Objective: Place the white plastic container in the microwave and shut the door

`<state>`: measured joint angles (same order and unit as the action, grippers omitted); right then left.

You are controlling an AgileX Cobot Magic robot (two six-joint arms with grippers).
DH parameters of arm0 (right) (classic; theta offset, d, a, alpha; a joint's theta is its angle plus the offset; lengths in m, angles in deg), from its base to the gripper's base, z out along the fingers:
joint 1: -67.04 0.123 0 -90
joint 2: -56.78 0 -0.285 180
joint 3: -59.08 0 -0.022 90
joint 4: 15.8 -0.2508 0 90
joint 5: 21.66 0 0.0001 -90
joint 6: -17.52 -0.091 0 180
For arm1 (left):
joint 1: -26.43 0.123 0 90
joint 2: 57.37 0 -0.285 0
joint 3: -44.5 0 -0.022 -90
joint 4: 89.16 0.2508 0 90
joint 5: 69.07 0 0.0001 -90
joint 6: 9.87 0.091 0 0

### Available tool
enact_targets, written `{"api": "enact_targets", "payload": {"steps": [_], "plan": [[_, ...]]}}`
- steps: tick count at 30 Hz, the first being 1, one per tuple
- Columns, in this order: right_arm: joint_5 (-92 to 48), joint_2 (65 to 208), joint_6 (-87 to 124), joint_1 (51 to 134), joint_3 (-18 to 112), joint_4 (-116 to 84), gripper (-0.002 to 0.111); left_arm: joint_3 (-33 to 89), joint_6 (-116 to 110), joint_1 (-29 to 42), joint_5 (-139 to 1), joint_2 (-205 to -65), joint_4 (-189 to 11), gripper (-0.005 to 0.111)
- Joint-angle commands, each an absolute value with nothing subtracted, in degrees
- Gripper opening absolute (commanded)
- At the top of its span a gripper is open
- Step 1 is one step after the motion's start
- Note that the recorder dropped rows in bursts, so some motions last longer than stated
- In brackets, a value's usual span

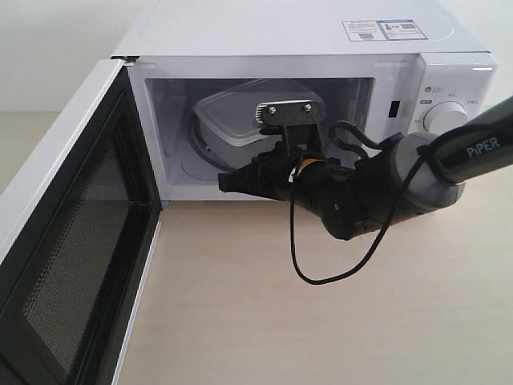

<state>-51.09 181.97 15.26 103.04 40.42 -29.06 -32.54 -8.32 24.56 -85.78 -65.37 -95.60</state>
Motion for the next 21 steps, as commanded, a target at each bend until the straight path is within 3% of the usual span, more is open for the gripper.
{"api": "enact_targets", "payload": {"steps": [1,8,13,21], "plan": [[-48.46,178.06,15.27,103.94,40.54,-27.58,0.000,-32.72,-8.82,24.59,-85.91,-65.16,-95.78,0.004],[-48.52,170.38,16.31,104.32,33.46,-26.57,0.000,-32.72,-8.82,24.59,-85.91,-65.16,-95.78,0.004],[-55.56,163.78,14.60,104.32,20.00,-26.57,0.000,-32.72,-8.82,24.59,-85.91,-65.16,-95.78,0.004],[-78.34,144.20,7.90,104.32,-9.01,-22.37,0.000,-32.72,-8.82,24.59,-85.91,-65.16,-95.78,0.004]]}}
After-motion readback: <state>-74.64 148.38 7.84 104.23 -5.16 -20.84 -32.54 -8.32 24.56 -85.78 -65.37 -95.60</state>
